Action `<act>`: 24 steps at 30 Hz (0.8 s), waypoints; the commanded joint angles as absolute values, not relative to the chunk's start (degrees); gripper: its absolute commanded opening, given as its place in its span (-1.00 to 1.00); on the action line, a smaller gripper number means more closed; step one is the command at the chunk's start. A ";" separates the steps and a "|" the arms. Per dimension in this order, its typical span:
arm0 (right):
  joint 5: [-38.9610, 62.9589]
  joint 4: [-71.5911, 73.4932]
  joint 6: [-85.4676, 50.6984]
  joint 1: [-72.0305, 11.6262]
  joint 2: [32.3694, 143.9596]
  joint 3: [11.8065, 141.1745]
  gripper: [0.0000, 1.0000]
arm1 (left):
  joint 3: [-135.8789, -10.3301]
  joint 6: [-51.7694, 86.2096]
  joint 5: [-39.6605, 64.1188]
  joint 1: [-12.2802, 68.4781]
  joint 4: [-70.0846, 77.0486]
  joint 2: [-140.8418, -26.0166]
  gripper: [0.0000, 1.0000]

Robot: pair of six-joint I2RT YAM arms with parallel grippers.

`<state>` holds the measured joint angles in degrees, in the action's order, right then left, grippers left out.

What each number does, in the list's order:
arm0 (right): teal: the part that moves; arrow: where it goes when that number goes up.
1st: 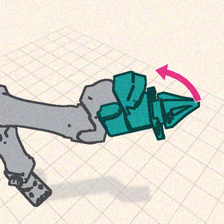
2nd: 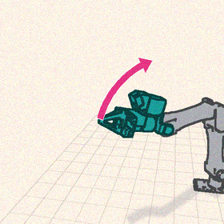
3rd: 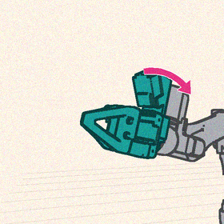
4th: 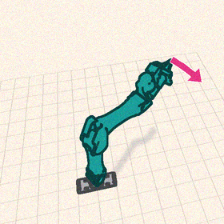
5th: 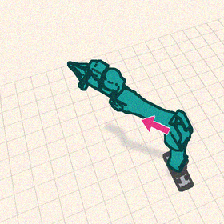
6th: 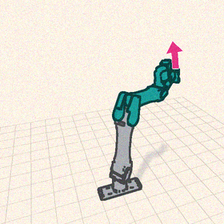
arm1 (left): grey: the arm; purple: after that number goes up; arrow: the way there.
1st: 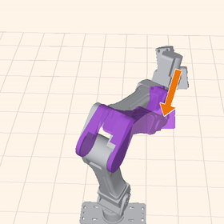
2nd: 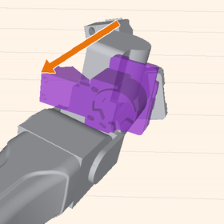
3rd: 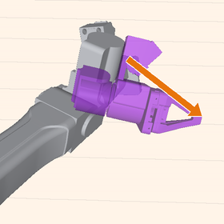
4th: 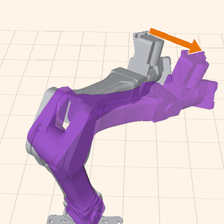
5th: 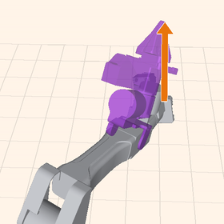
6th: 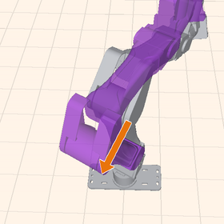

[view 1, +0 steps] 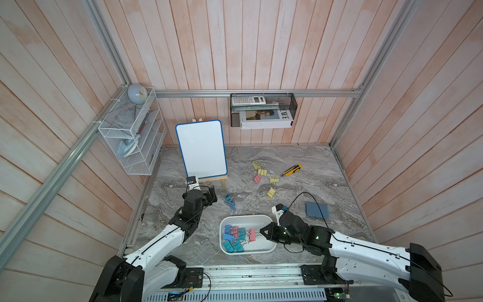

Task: Put the binder clips in the storage box
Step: Place the binder clip in the storage box.

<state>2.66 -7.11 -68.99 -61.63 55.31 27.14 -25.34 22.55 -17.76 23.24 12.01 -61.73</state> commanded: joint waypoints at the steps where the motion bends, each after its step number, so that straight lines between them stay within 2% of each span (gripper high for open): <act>1: -0.10 -11.93 -68.38 -62.08 52.45 27.46 -1.00 | -25.20 22.32 -17.05 22.98 12.93 -62.05 1.00; 7: -5.75 -17.51 -70.06 -62.13 42.22 24.35 -1.00 | -25.14 22.49 -16.81 23.03 13.09 -61.87 1.00; 11: -7.54 -16.10 -72.41 -62.08 39.83 20.82 -1.00 | -25.06 22.50 -16.79 23.03 13.07 -61.96 1.00; 24: 3.57 -3.45 -69.70 -62.74 61.73 26.42 -1.00 | -25.49 22.47 -16.78 23.03 12.88 -62.64 1.00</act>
